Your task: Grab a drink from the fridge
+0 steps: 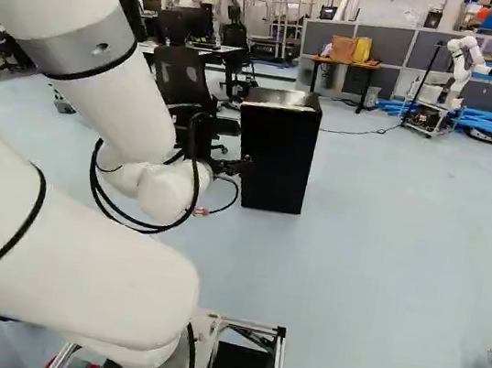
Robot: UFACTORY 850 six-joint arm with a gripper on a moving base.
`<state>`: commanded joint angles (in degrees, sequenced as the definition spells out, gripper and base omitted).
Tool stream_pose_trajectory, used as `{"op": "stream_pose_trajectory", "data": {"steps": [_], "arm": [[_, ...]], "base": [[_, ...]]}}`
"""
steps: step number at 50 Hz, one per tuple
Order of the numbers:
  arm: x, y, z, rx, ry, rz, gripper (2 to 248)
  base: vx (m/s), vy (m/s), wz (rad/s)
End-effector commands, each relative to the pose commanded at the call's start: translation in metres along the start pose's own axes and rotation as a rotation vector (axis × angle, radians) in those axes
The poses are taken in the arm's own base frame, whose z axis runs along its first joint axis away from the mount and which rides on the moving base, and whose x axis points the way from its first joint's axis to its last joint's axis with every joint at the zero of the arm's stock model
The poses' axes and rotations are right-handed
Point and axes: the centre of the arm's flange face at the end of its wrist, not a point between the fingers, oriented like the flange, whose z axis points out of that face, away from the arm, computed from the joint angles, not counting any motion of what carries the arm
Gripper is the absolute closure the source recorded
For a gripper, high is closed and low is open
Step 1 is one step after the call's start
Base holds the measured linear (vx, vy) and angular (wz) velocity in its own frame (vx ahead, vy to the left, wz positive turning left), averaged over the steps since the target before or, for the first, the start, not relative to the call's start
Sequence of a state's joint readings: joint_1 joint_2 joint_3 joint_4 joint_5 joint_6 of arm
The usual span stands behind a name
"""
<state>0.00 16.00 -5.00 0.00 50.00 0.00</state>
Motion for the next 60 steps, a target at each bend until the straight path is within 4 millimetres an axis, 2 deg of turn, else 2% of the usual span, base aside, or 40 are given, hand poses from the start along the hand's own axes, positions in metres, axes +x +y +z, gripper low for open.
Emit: {"op": "stream_pose_trajectory", "data": {"steps": [39, 60], "arm": [[0.0, 0.0, 0.0, 0.0, 0.0, 0.0, 3], [0.0, 0.0, 0.0, 0.0, 0.0, 0.0, 3]], "base": [[0.109, 0.005, -0.001], [0.131, 0.044, -0.013]]}}
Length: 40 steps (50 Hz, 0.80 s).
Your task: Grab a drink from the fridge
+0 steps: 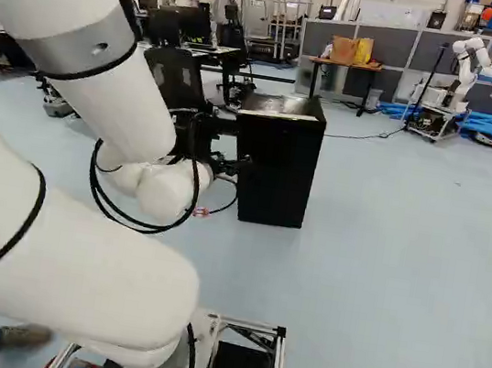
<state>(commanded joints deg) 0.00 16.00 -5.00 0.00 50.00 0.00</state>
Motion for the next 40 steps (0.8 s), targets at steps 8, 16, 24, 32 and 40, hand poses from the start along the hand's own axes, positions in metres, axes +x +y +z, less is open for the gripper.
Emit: {"op": "stream_pose_trajectory", "data": {"steps": [8, 16, 24, 32, 40], "arm": [[0.0, 0.0, 0.0, 0.0, 0.0, 0.0, 3], [0.0, 0.0, 0.0, 0.0, 0.0, 0.0, 3], [0.0, 0.0, 0.0, 0.0, 0.0, 0.0, 3], [0.0, 0.0, 0.0, 0.0, 0.0, 0.0, 3], [0.0, 0.0, 0.0, 0.0, 0.0, 0.0, 3]], "base": [[0.128, 0.057, -0.011], [0.133, 0.057, -0.014], [0.129, 0.058, -0.011], [0.131, 0.057, -0.014], [0.131, 0.069, -0.016]]}}
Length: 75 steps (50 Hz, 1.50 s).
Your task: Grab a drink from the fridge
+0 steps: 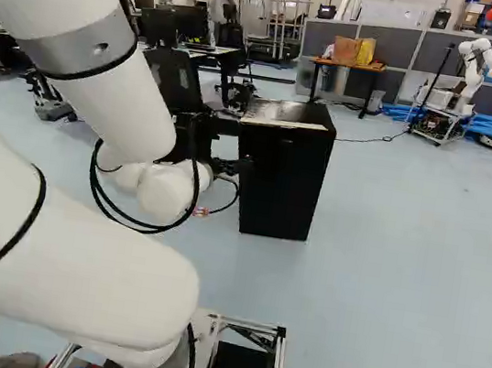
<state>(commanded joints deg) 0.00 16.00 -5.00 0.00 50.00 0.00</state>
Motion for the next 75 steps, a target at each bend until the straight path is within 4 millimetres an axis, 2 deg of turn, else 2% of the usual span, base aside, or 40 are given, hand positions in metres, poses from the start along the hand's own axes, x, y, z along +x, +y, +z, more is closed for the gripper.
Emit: {"op": "stream_pose_trajectory", "data": {"steps": [31, 56, 75], "arm": [[0.0, 0.0, 0.0, 0.0, 0.0, 0.0, 3], [0.0, 0.0, 0.0, 0.0, 0.0, 0.0, 3], [0.0, 0.0, 0.0, 0.0, 0.0, 0.0, 3]], "base": [[0.136, 0.064, -0.024], [0.127, 0.003, -0.006], [0.01, 0.0, -0.001]]}}
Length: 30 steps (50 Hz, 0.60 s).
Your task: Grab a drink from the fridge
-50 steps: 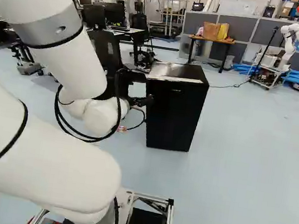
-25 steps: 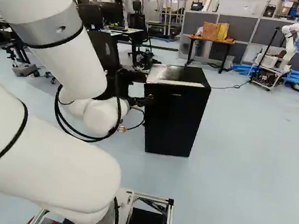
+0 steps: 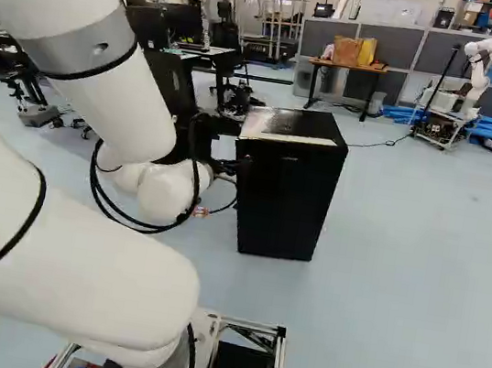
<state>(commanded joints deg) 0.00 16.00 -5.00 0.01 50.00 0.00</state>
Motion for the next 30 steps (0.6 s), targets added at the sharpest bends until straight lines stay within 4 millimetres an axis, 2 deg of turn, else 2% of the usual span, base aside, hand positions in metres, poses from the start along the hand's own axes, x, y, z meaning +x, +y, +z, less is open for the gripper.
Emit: {"op": "stream_pose_trajectory", "data": {"steps": [30], "arm": [[0.0052, -0.0021, 0.0043, -0.035, 0.031, 0.041, 3]], "base": [[0.0, 0.0, 0.0]]}}
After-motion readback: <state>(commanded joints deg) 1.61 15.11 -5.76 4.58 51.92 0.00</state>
